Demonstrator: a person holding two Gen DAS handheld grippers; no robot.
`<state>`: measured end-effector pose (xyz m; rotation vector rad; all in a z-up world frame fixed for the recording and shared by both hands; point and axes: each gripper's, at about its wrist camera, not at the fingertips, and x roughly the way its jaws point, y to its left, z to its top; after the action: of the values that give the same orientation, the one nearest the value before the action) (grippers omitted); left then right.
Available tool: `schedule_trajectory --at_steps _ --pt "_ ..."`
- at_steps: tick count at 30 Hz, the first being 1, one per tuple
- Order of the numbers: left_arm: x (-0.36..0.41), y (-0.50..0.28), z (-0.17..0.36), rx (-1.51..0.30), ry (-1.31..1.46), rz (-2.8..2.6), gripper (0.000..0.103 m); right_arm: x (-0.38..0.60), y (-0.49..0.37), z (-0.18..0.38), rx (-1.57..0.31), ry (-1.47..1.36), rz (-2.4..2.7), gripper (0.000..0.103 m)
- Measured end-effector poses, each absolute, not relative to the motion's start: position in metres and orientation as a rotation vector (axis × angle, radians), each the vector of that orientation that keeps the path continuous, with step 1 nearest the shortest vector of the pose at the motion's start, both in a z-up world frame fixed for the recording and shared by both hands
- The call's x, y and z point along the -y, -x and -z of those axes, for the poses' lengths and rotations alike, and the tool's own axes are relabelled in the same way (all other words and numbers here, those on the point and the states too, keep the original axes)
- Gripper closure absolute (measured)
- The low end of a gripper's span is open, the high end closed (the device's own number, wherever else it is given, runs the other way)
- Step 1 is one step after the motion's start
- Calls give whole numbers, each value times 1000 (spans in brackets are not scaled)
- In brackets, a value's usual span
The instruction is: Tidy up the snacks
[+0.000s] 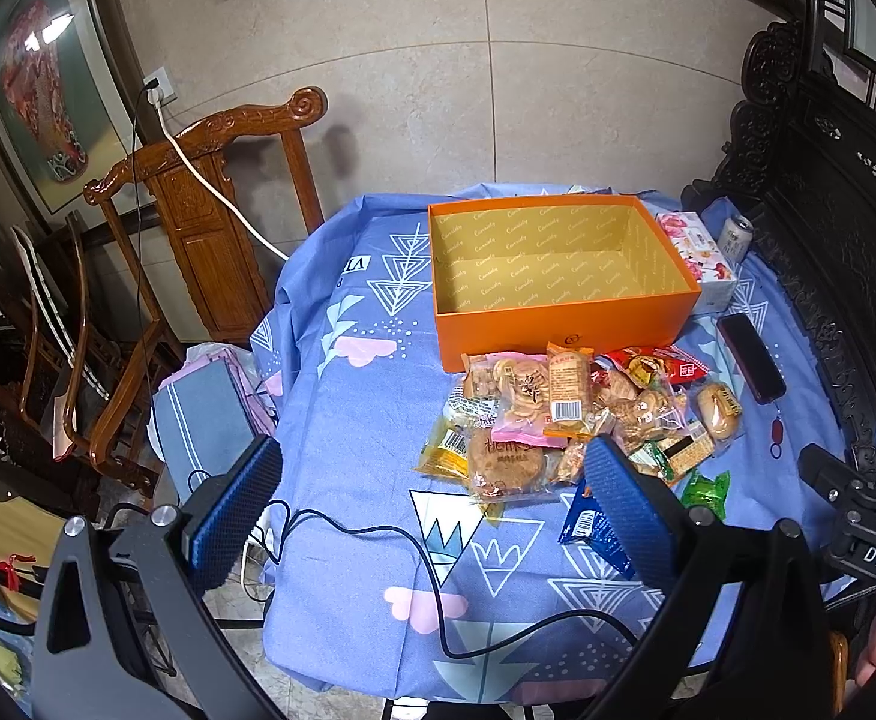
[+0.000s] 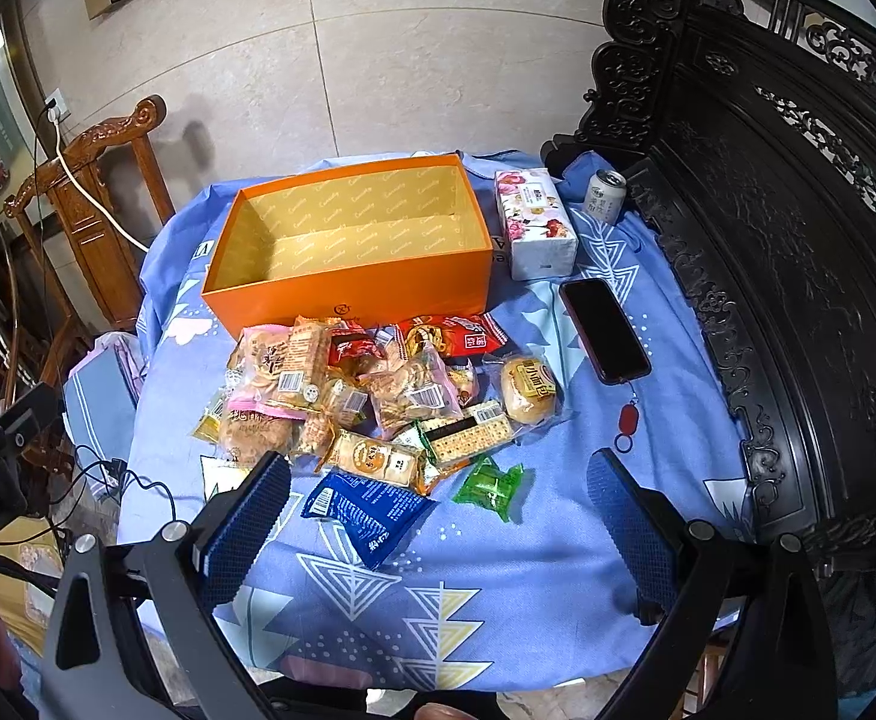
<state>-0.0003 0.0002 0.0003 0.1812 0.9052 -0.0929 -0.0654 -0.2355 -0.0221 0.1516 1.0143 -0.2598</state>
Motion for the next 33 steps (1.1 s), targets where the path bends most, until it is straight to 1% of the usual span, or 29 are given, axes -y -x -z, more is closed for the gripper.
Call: schedule_trajectory --at_steps 33 --pt "-1 -1 -7 -904 -186 98 4 238 61 24 -1017 -144 264 3"
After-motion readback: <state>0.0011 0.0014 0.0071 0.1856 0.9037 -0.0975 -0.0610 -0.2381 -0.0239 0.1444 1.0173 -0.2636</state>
